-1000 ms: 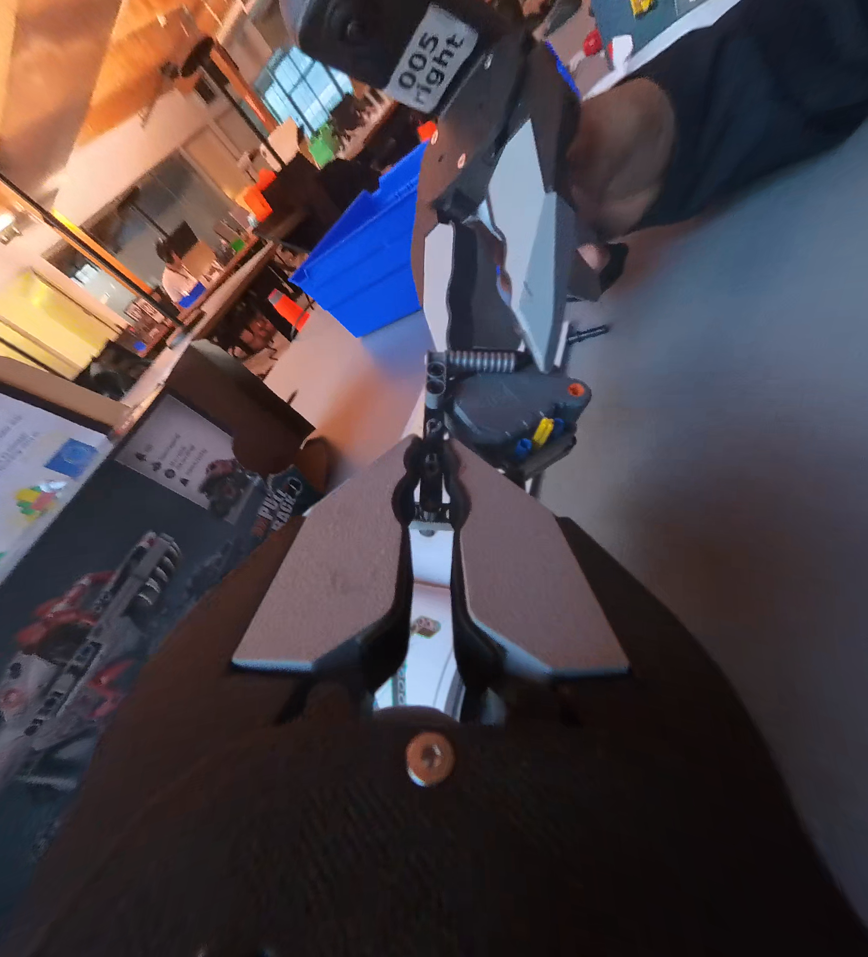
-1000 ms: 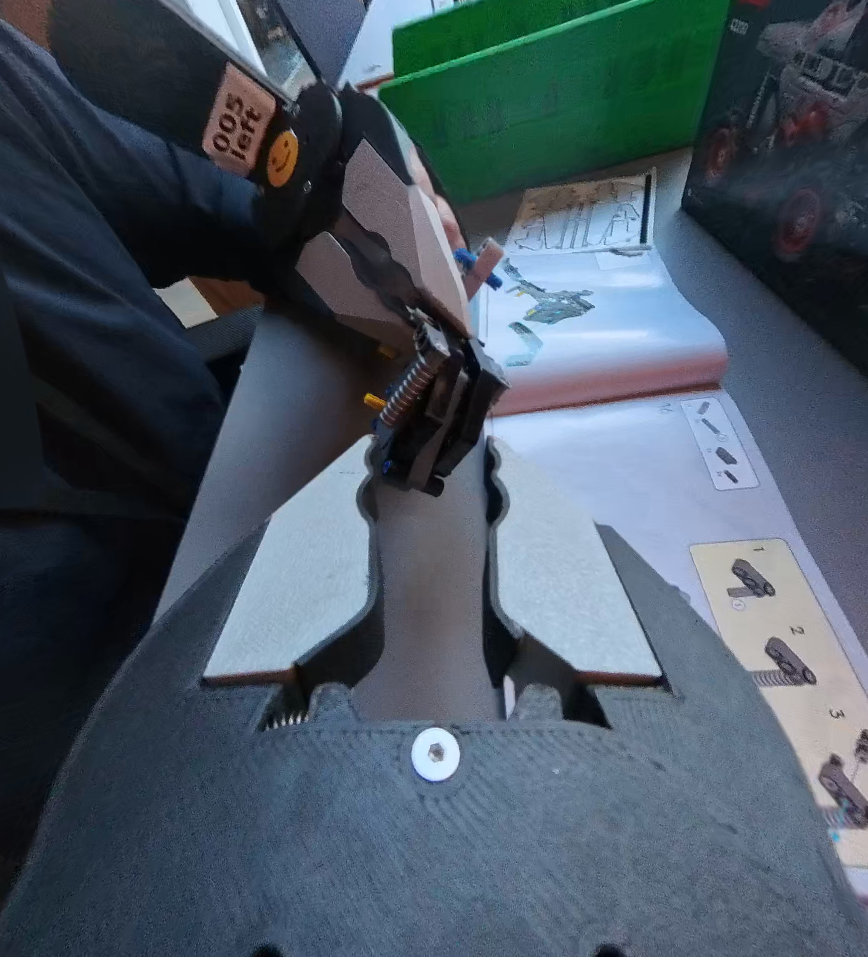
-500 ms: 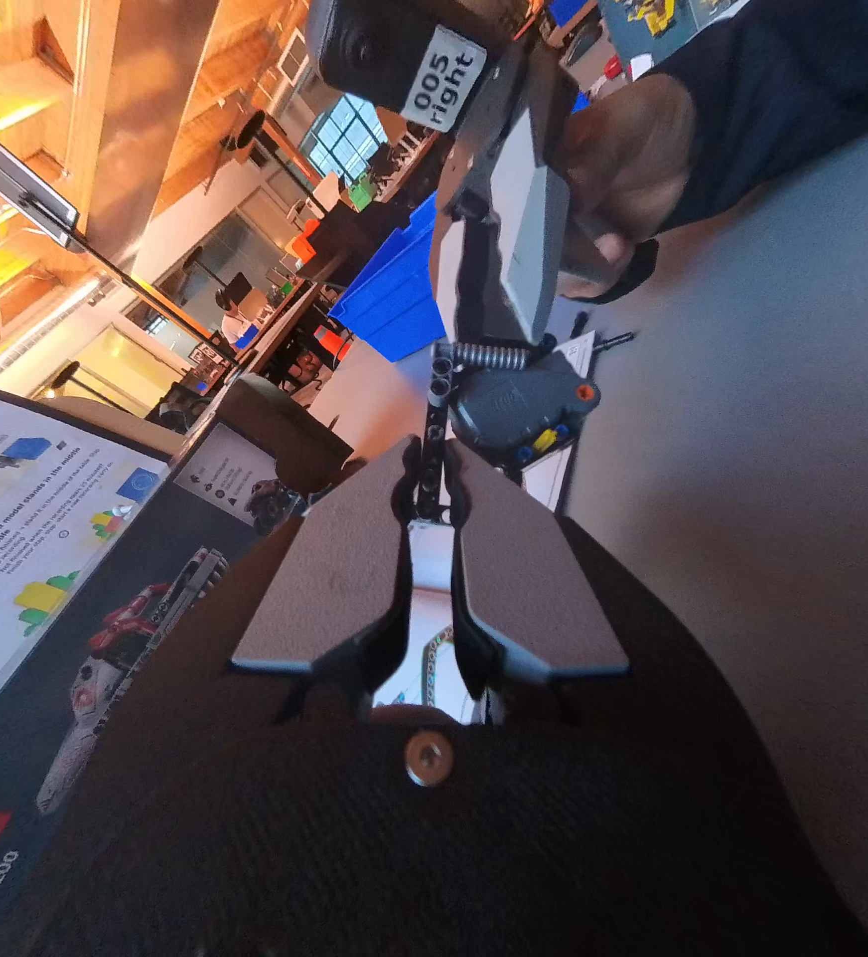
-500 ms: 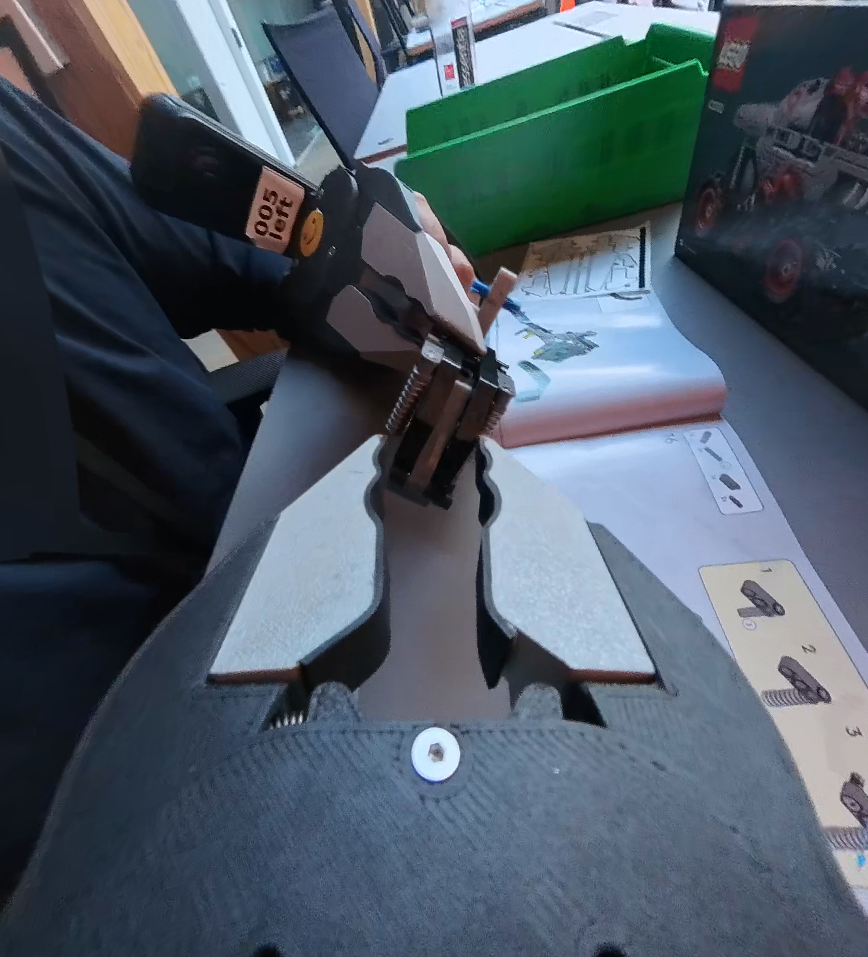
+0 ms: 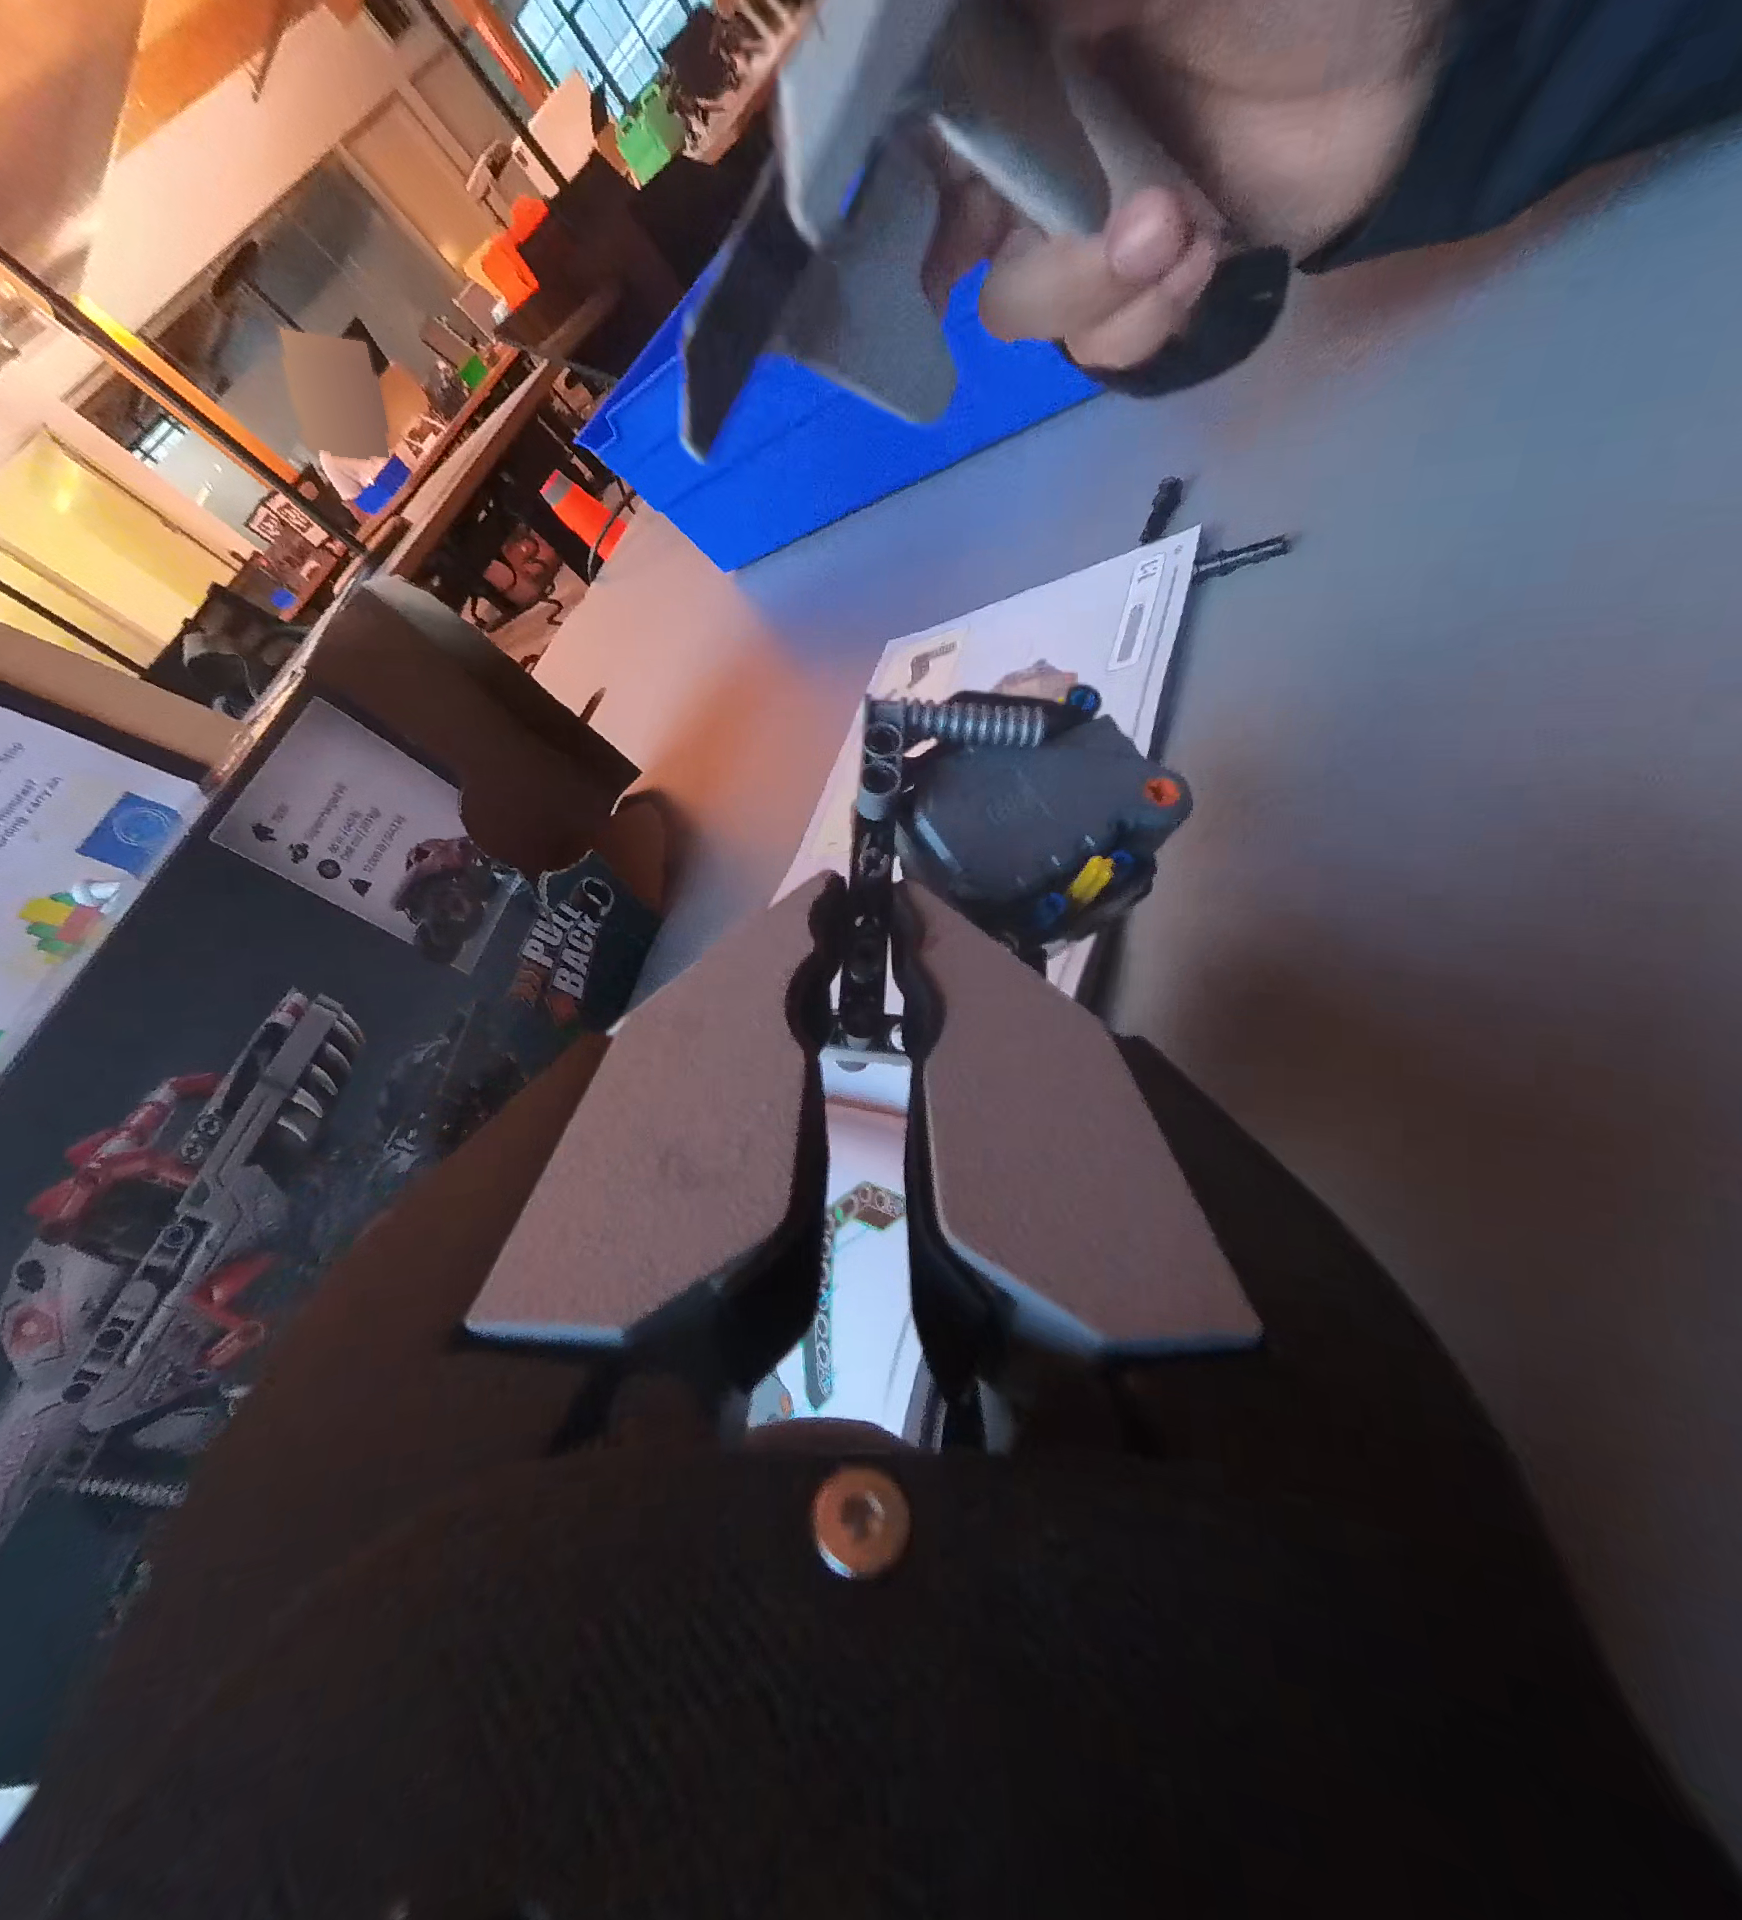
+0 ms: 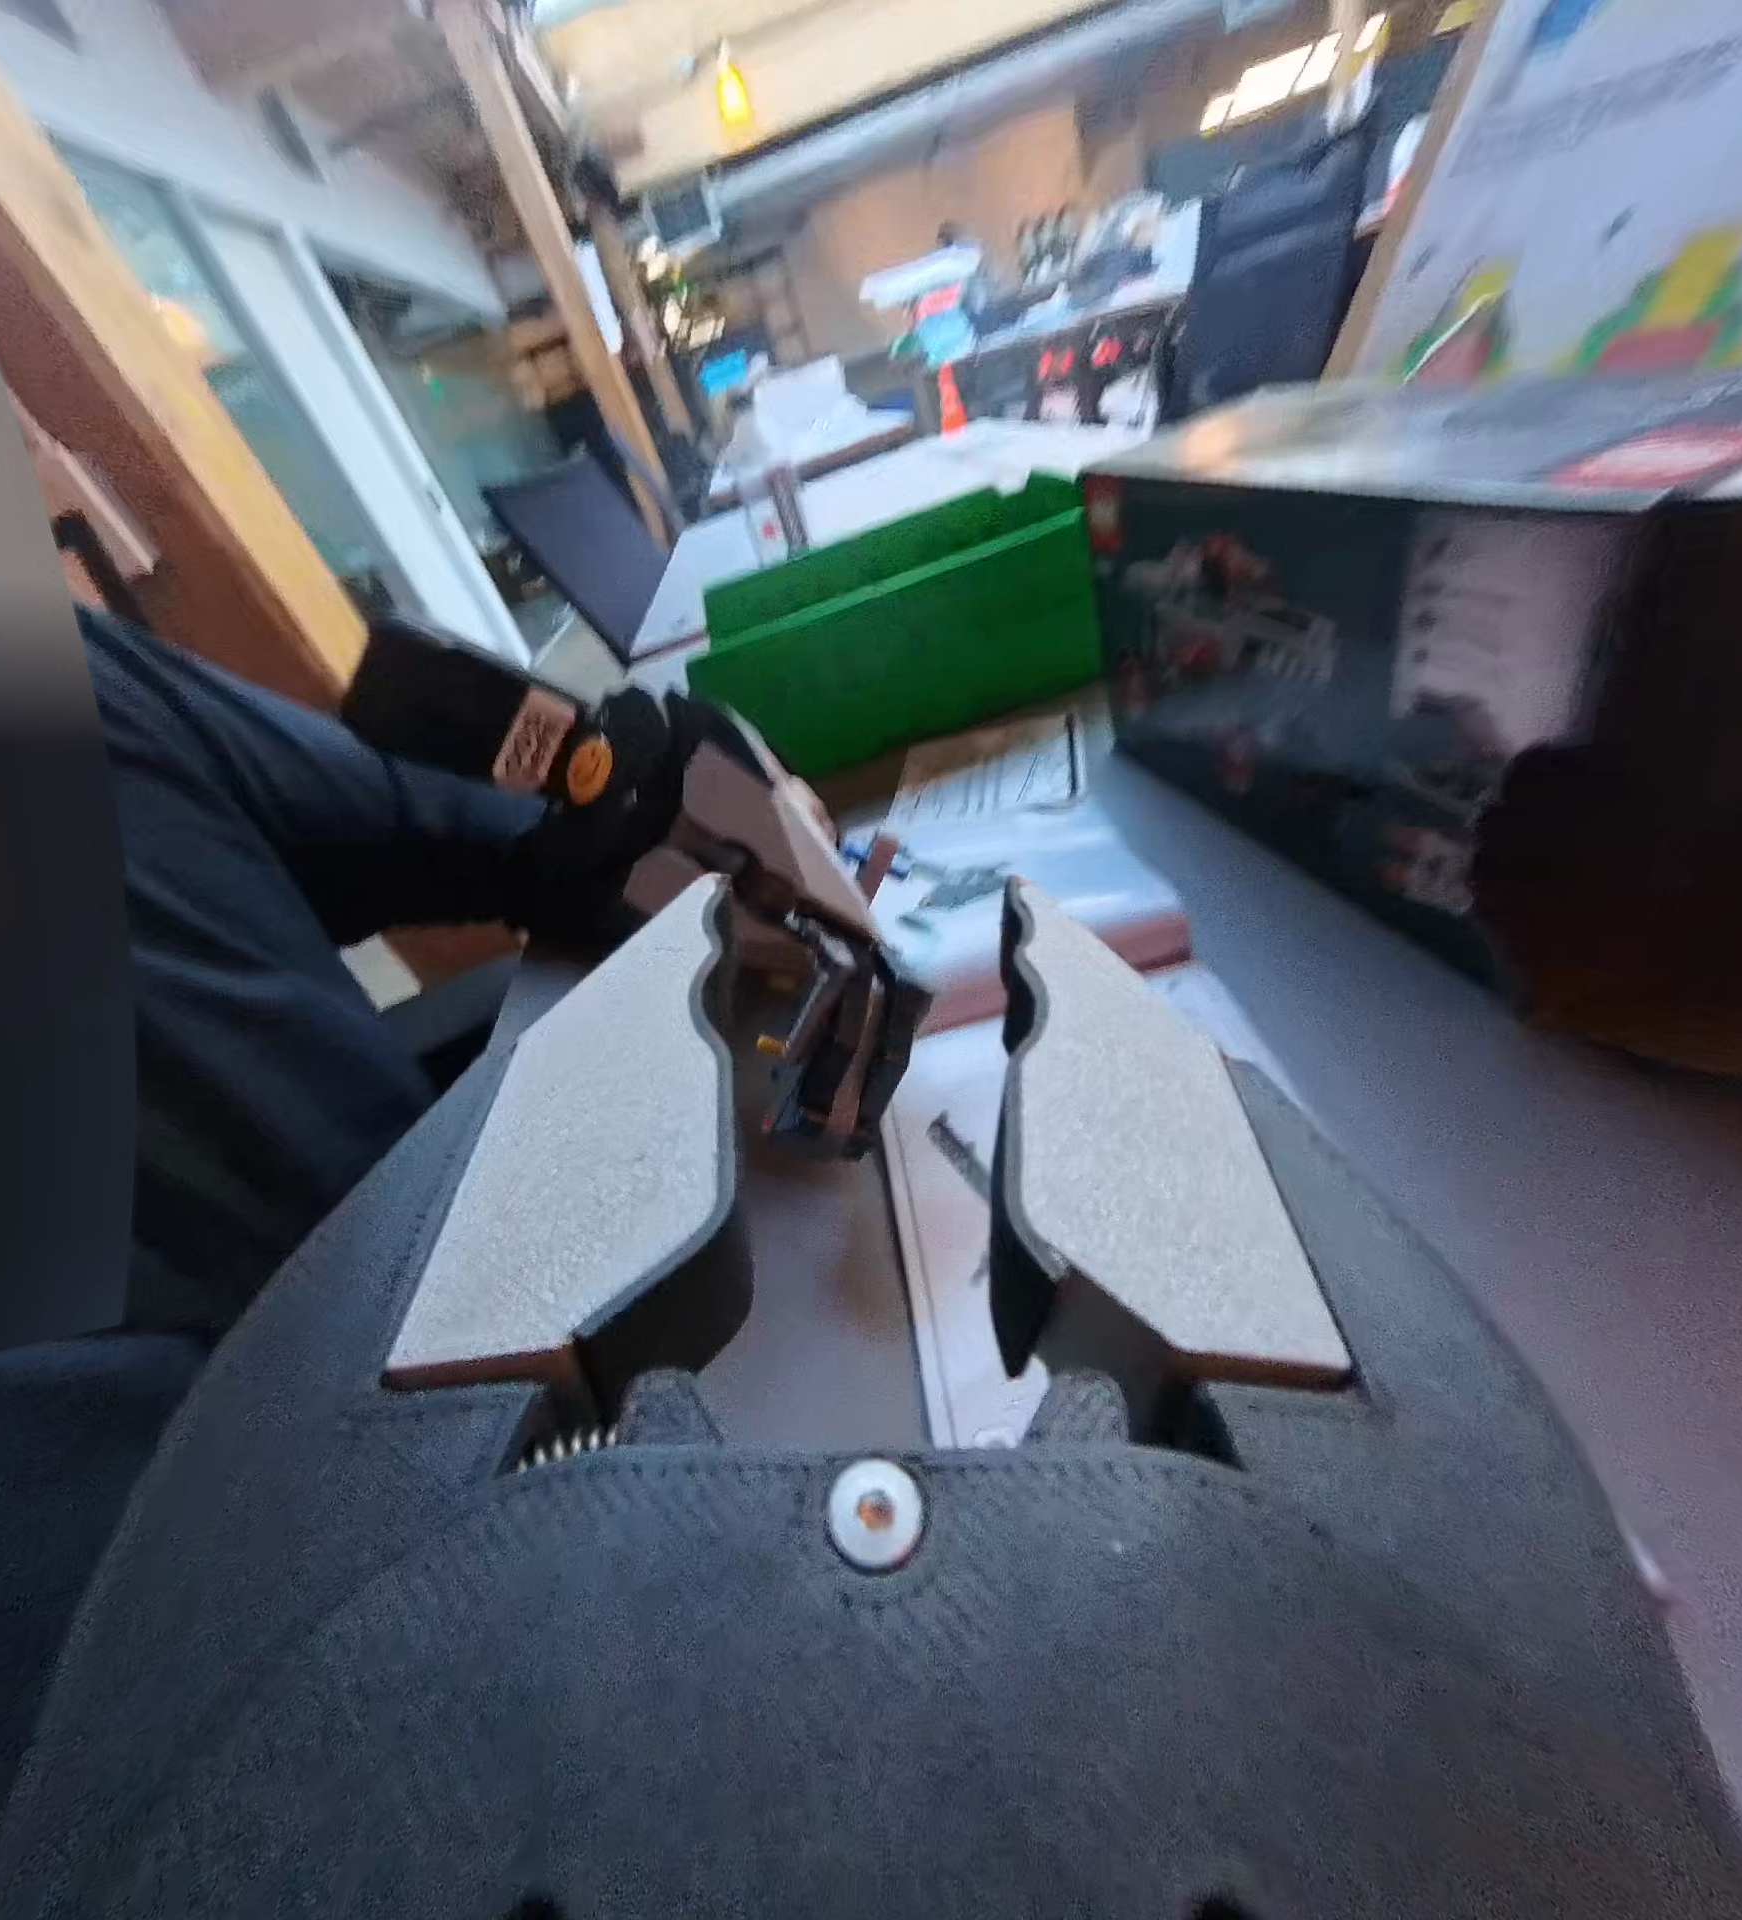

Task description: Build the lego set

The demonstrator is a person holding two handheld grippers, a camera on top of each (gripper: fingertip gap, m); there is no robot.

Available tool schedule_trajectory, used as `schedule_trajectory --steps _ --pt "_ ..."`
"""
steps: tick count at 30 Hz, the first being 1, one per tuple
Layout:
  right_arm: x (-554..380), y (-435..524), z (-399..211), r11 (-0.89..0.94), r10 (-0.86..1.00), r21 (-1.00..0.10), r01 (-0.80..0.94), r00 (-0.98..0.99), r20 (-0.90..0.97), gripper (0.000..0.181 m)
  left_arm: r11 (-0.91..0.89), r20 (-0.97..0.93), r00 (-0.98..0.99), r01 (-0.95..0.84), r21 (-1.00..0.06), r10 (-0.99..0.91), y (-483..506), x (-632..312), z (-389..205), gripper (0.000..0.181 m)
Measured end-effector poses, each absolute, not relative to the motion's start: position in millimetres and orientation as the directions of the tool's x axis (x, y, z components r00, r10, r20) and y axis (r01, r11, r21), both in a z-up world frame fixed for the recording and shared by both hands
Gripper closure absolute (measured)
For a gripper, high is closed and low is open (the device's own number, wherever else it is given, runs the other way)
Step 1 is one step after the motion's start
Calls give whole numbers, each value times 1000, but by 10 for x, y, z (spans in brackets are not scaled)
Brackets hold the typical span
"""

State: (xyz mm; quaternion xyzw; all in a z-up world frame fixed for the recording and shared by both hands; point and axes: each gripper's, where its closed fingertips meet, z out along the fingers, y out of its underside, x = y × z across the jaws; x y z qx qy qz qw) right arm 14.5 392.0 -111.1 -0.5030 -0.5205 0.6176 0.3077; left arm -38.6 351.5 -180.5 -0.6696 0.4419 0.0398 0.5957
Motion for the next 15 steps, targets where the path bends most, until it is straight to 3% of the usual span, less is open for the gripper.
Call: schedule_trajectory --steps 7,15 --pt "478 4308 -523 -167 984 -969 -180 -100 -151 128 93 -587 589 -658 -748 -556 3512 -366 -1870 175" --pt "639 4482 -368 -135 990 -951 -277 4 -141 127 72 -551 598 -638 -767 -582 3518 -356 -1906 174"
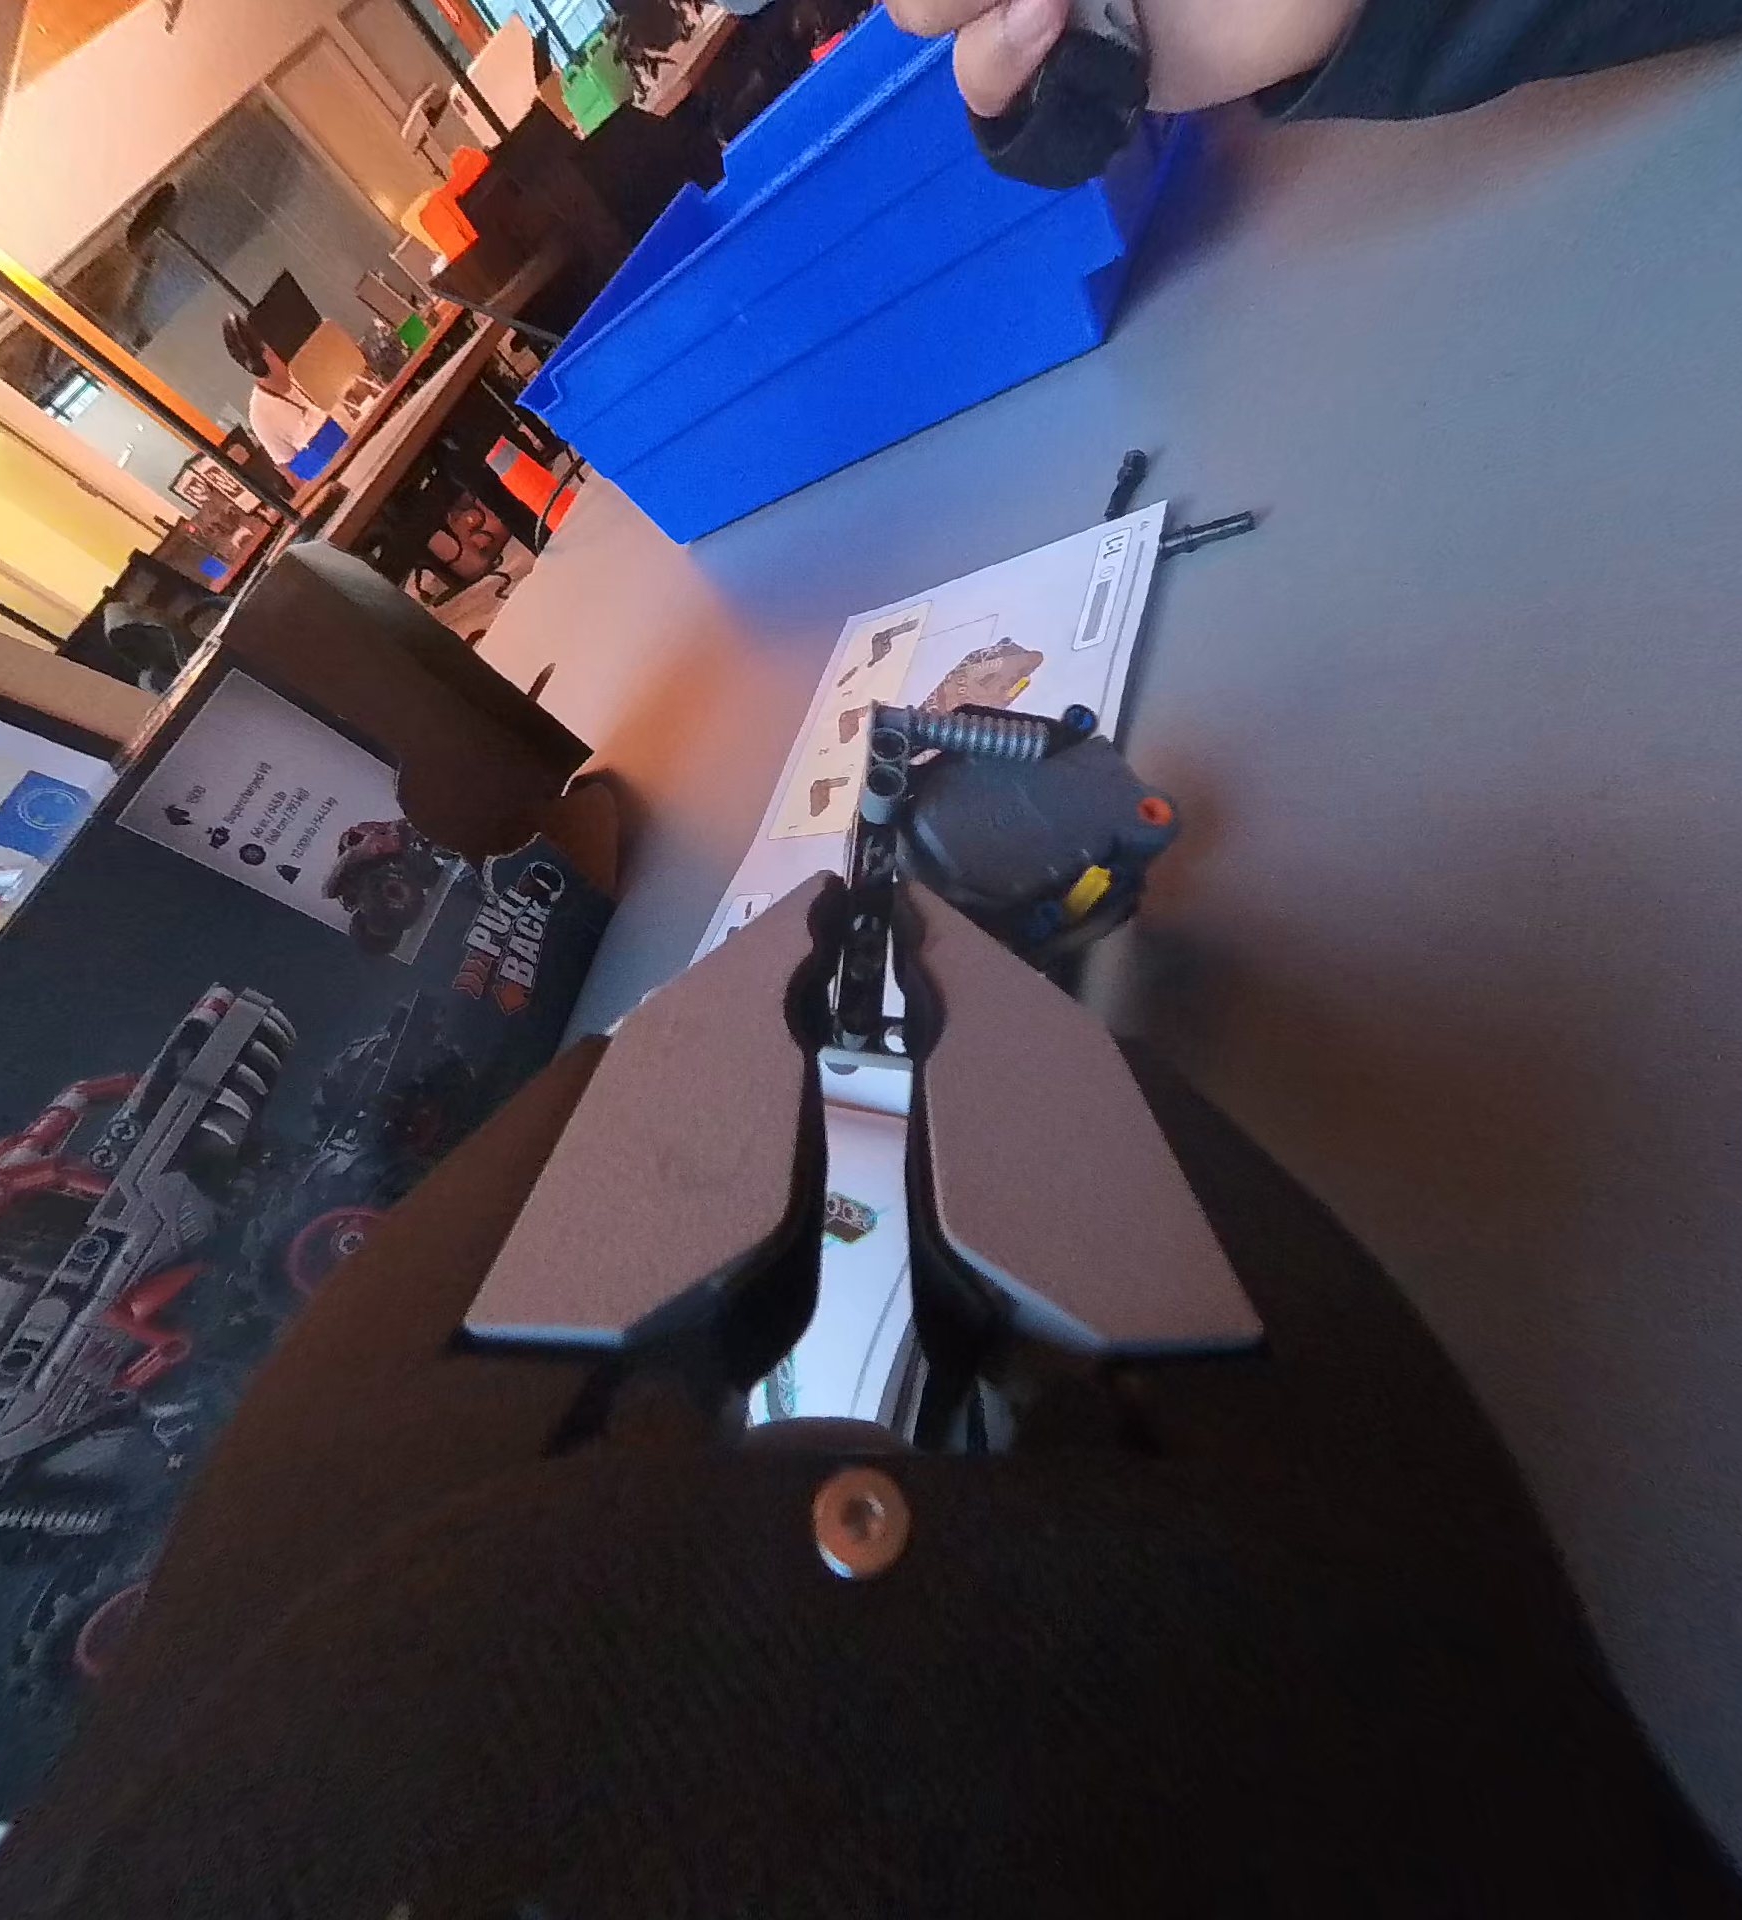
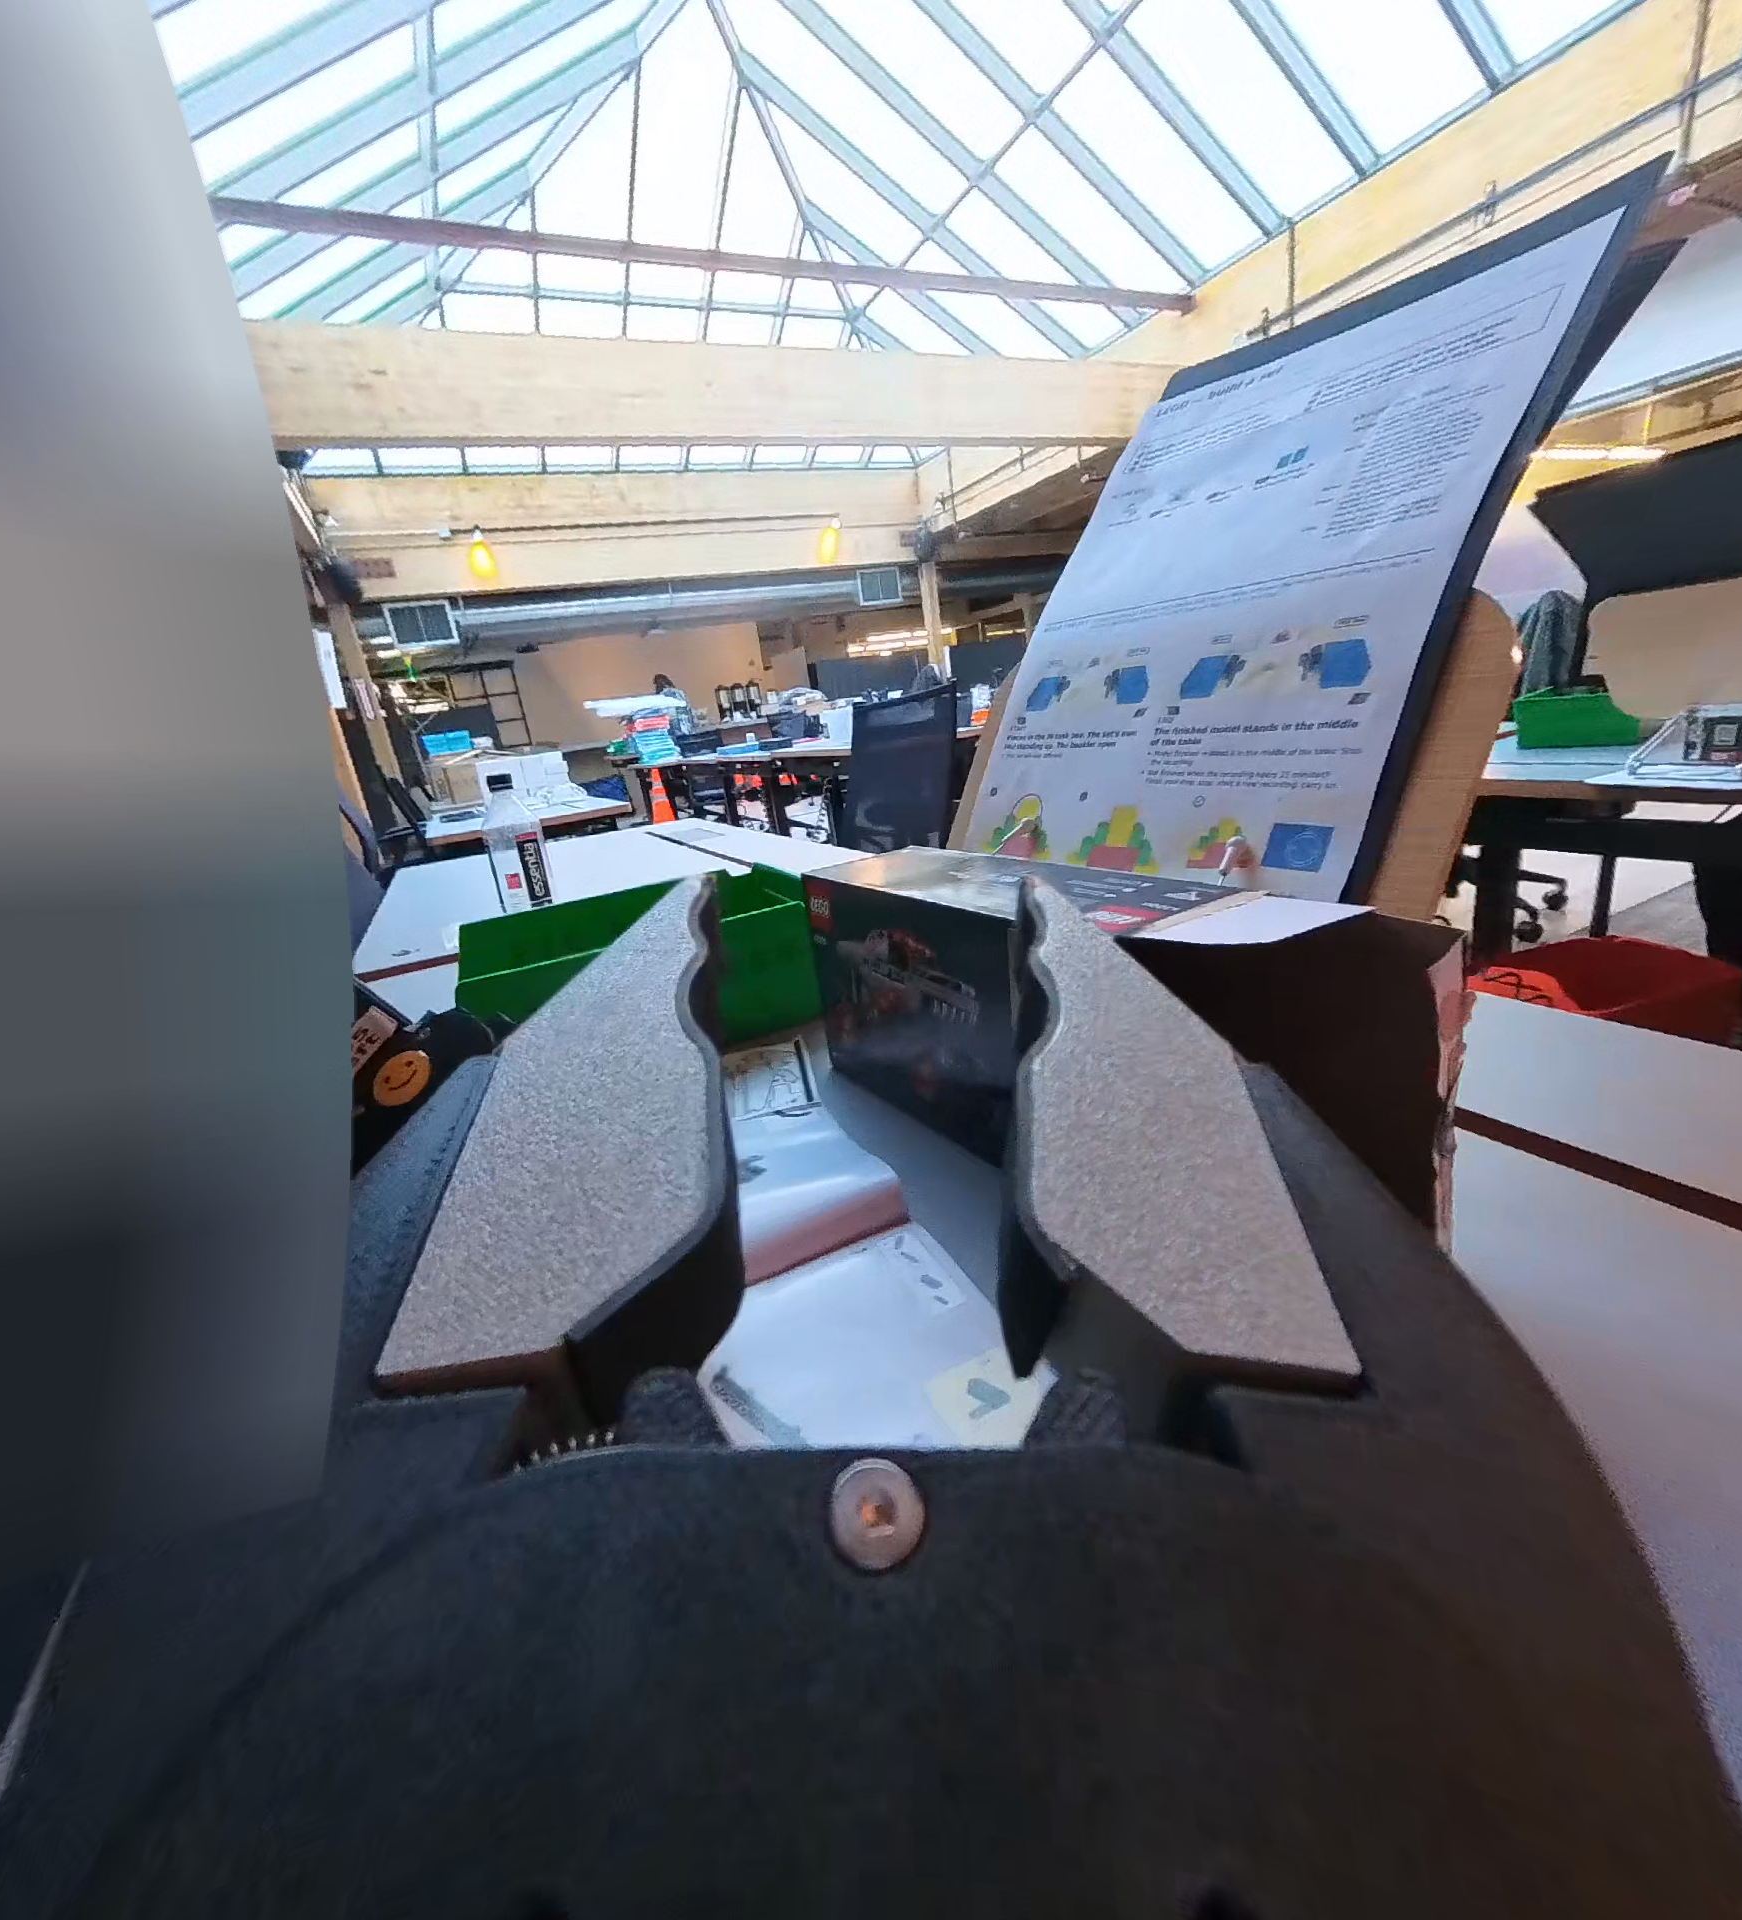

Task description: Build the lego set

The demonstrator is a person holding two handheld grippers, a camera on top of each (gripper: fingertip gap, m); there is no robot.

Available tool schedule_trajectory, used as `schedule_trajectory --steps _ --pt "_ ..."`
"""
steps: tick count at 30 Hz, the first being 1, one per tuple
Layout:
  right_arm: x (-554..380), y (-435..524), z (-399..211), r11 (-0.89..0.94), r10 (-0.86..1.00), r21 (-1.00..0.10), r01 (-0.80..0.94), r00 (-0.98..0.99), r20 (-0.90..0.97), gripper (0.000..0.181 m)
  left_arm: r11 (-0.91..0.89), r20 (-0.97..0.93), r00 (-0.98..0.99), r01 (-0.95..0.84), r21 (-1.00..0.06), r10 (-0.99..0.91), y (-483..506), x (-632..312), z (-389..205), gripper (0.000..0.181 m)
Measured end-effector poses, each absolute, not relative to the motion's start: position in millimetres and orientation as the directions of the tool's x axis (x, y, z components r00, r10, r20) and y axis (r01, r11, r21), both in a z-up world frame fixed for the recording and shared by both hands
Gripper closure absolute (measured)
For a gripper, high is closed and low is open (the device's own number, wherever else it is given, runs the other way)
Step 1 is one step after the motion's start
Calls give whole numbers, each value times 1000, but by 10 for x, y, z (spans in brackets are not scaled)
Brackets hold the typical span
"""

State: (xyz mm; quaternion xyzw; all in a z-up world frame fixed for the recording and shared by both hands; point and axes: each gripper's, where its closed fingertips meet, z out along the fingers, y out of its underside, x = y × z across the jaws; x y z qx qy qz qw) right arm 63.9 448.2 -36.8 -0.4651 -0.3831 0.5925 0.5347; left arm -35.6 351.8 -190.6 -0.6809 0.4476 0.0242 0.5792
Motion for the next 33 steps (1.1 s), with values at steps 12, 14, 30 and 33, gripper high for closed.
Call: schedule_trajectory --steps 12,14,30,33 --pt "572 4473 -434 -149 988 -957 -248 1 -154 127 74 -551 593 -638 -766 -587 3506 -347 -1917 174" --pt "580 4473 -421 -146 988 -956 -253 3 -152 128 75 -551 593 -638 -766 -587 3506 -348 -1916 175" --pt "545 4491 -440 -149 988 -961 -232 1 -153 128 66 -539 598 -631 -773 -593 3509 -350 -1922 174" --pt "527 4486 -441 -149 988 -963 -225 -1 -153 128 61 -535 600 -630 -775 -594 3511 -351 -1923 174"
